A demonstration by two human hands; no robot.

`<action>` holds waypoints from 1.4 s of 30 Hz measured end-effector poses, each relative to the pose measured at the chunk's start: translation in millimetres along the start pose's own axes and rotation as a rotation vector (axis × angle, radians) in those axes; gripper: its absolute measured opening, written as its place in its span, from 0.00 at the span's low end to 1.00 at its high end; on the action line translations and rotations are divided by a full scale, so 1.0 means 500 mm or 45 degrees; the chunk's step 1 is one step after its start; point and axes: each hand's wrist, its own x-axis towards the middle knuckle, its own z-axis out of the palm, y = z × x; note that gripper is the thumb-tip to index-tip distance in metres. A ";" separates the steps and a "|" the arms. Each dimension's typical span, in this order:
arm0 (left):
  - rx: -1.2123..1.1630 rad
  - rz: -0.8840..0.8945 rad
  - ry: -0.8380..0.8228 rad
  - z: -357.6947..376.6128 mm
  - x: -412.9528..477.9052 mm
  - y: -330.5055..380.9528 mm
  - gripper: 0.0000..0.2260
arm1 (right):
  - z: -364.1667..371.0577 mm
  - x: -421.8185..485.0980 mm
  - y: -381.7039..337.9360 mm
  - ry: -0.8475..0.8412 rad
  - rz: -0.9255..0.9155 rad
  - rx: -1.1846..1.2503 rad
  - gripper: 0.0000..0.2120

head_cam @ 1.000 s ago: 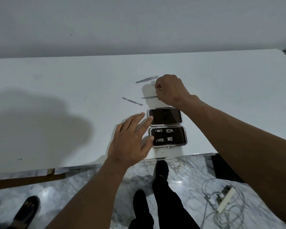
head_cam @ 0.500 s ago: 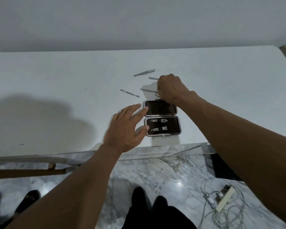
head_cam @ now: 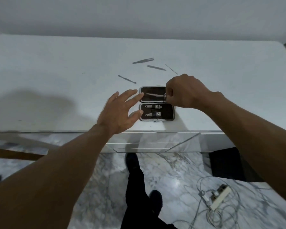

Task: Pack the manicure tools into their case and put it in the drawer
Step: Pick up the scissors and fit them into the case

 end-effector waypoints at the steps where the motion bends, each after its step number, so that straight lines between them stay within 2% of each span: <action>1: -0.009 0.002 -0.007 0.001 -0.001 -0.001 0.27 | -0.002 -0.015 0.000 -0.030 -0.017 -0.027 0.05; 6: -0.010 0.014 0.010 0.003 -0.004 0.002 0.26 | 0.010 -0.077 0.000 -0.040 -0.073 -0.138 0.07; 10: 0.026 0.005 0.009 0.004 -0.003 0.003 0.26 | 0.031 -0.107 0.011 0.016 -0.033 -0.214 0.07; 17: 0.013 0.019 0.027 0.000 -0.002 0.003 0.26 | 0.042 -0.110 0.002 0.024 -0.024 -0.289 0.04; 20: 0.006 0.030 0.036 -0.002 -0.002 0.004 0.25 | 0.042 -0.106 -0.006 0.034 -0.042 -0.305 0.06; 23: 0.015 0.029 0.033 0.000 -0.001 0.002 0.26 | 0.048 -0.097 -0.010 0.061 -0.041 -0.293 0.03; 27: 0.025 0.019 0.031 0.001 0.000 0.000 0.26 | 0.060 -0.079 -0.015 0.095 -0.074 -0.248 0.07; 42: 0.030 0.033 0.050 0.005 -0.001 -0.002 0.25 | 0.076 -0.062 -0.018 0.088 -0.094 0.031 0.06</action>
